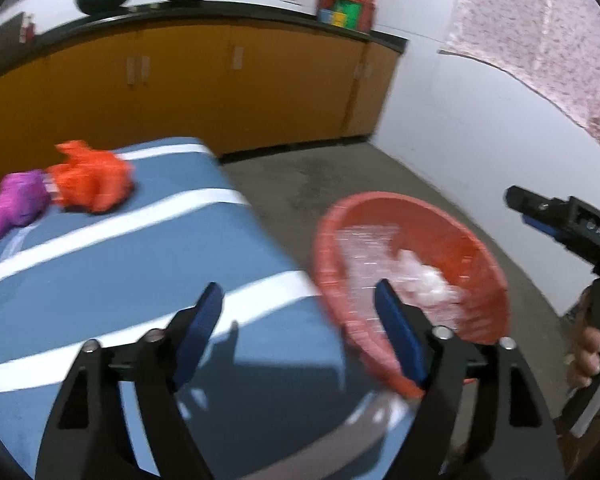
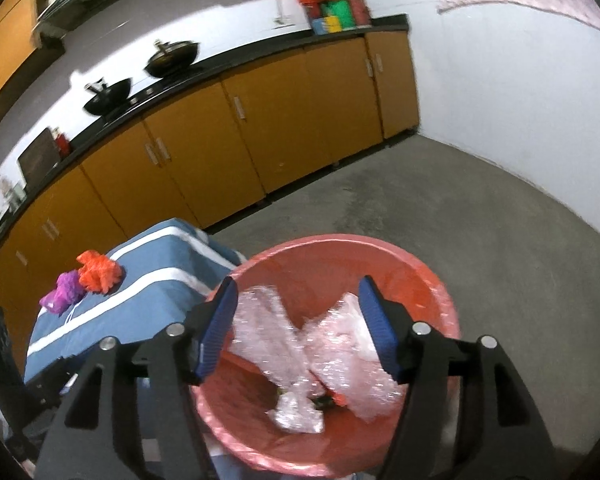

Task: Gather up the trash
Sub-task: 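Grasp the pink bag with the left tool while the right tool grasps the red bag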

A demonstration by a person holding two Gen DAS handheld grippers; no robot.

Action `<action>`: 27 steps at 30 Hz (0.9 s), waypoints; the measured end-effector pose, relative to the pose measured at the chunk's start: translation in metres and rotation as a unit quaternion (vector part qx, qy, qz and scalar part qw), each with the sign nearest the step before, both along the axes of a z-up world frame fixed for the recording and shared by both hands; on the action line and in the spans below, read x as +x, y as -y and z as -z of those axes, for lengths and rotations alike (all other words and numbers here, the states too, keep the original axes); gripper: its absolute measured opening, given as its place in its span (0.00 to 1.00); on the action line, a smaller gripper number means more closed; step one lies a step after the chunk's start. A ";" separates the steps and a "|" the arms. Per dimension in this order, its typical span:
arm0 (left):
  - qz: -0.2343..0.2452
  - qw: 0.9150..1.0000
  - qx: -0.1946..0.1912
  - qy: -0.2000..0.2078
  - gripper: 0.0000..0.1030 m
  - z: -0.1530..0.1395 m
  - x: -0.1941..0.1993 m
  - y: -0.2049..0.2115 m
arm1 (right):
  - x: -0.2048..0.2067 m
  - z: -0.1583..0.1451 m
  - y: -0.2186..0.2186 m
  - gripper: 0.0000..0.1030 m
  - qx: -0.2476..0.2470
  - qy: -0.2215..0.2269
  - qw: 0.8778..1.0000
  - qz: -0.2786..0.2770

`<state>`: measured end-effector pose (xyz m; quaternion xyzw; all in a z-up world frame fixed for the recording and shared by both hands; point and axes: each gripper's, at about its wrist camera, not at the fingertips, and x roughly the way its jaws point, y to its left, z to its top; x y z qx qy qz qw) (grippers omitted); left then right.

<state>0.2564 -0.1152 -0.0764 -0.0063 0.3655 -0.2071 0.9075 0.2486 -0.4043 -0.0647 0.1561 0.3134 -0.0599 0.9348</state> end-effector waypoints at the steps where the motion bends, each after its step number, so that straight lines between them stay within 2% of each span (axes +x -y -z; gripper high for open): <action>1: -0.016 1.000 0.007 0.007 0.82 -0.001 0.000 -0.014 | 0.004 -0.002 -0.011 0.66 -0.006 0.002 1.000 -0.011; 5: -0.068 0.997 0.024 0.020 0.86 -0.003 0.005 -0.069 | 0.024 -0.005 -0.053 0.70 -0.011 0.004 0.999 -0.053; 8: -0.120 0.991 0.043 0.028 0.88 -0.001 0.013 -0.119 | 0.043 -0.004 -0.092 0.72 -0.012 -0.001 0.996 -0.091; 12: -0.189 0.980 0.052 0.034 0.89 0.003 0.024 -0.196 | 0.067 0.001 -0.148 0.78 -0.031 -0.002 0.990 -0.138; 17: -0.259 0.963 0.053 0.047 0.92 0.006 0.030 -0.263 | 0.104 0.016 -0.223 0.82 -0.062 0.000 0.979 -0.193; 23: -0.318 0.945 0.047 0.055 0.93 0.010 0.042 -0.316 | 0.153 0.030 -0.283 0.88 -0.105 0.008 0.969 -0.225; 27: -0.338 0.938 0.045 0.058 0.94 0.013 0.048 -0.337 | 0.181 0.036 -0.306 0.92 -0.124 0.014 0.962 -0.244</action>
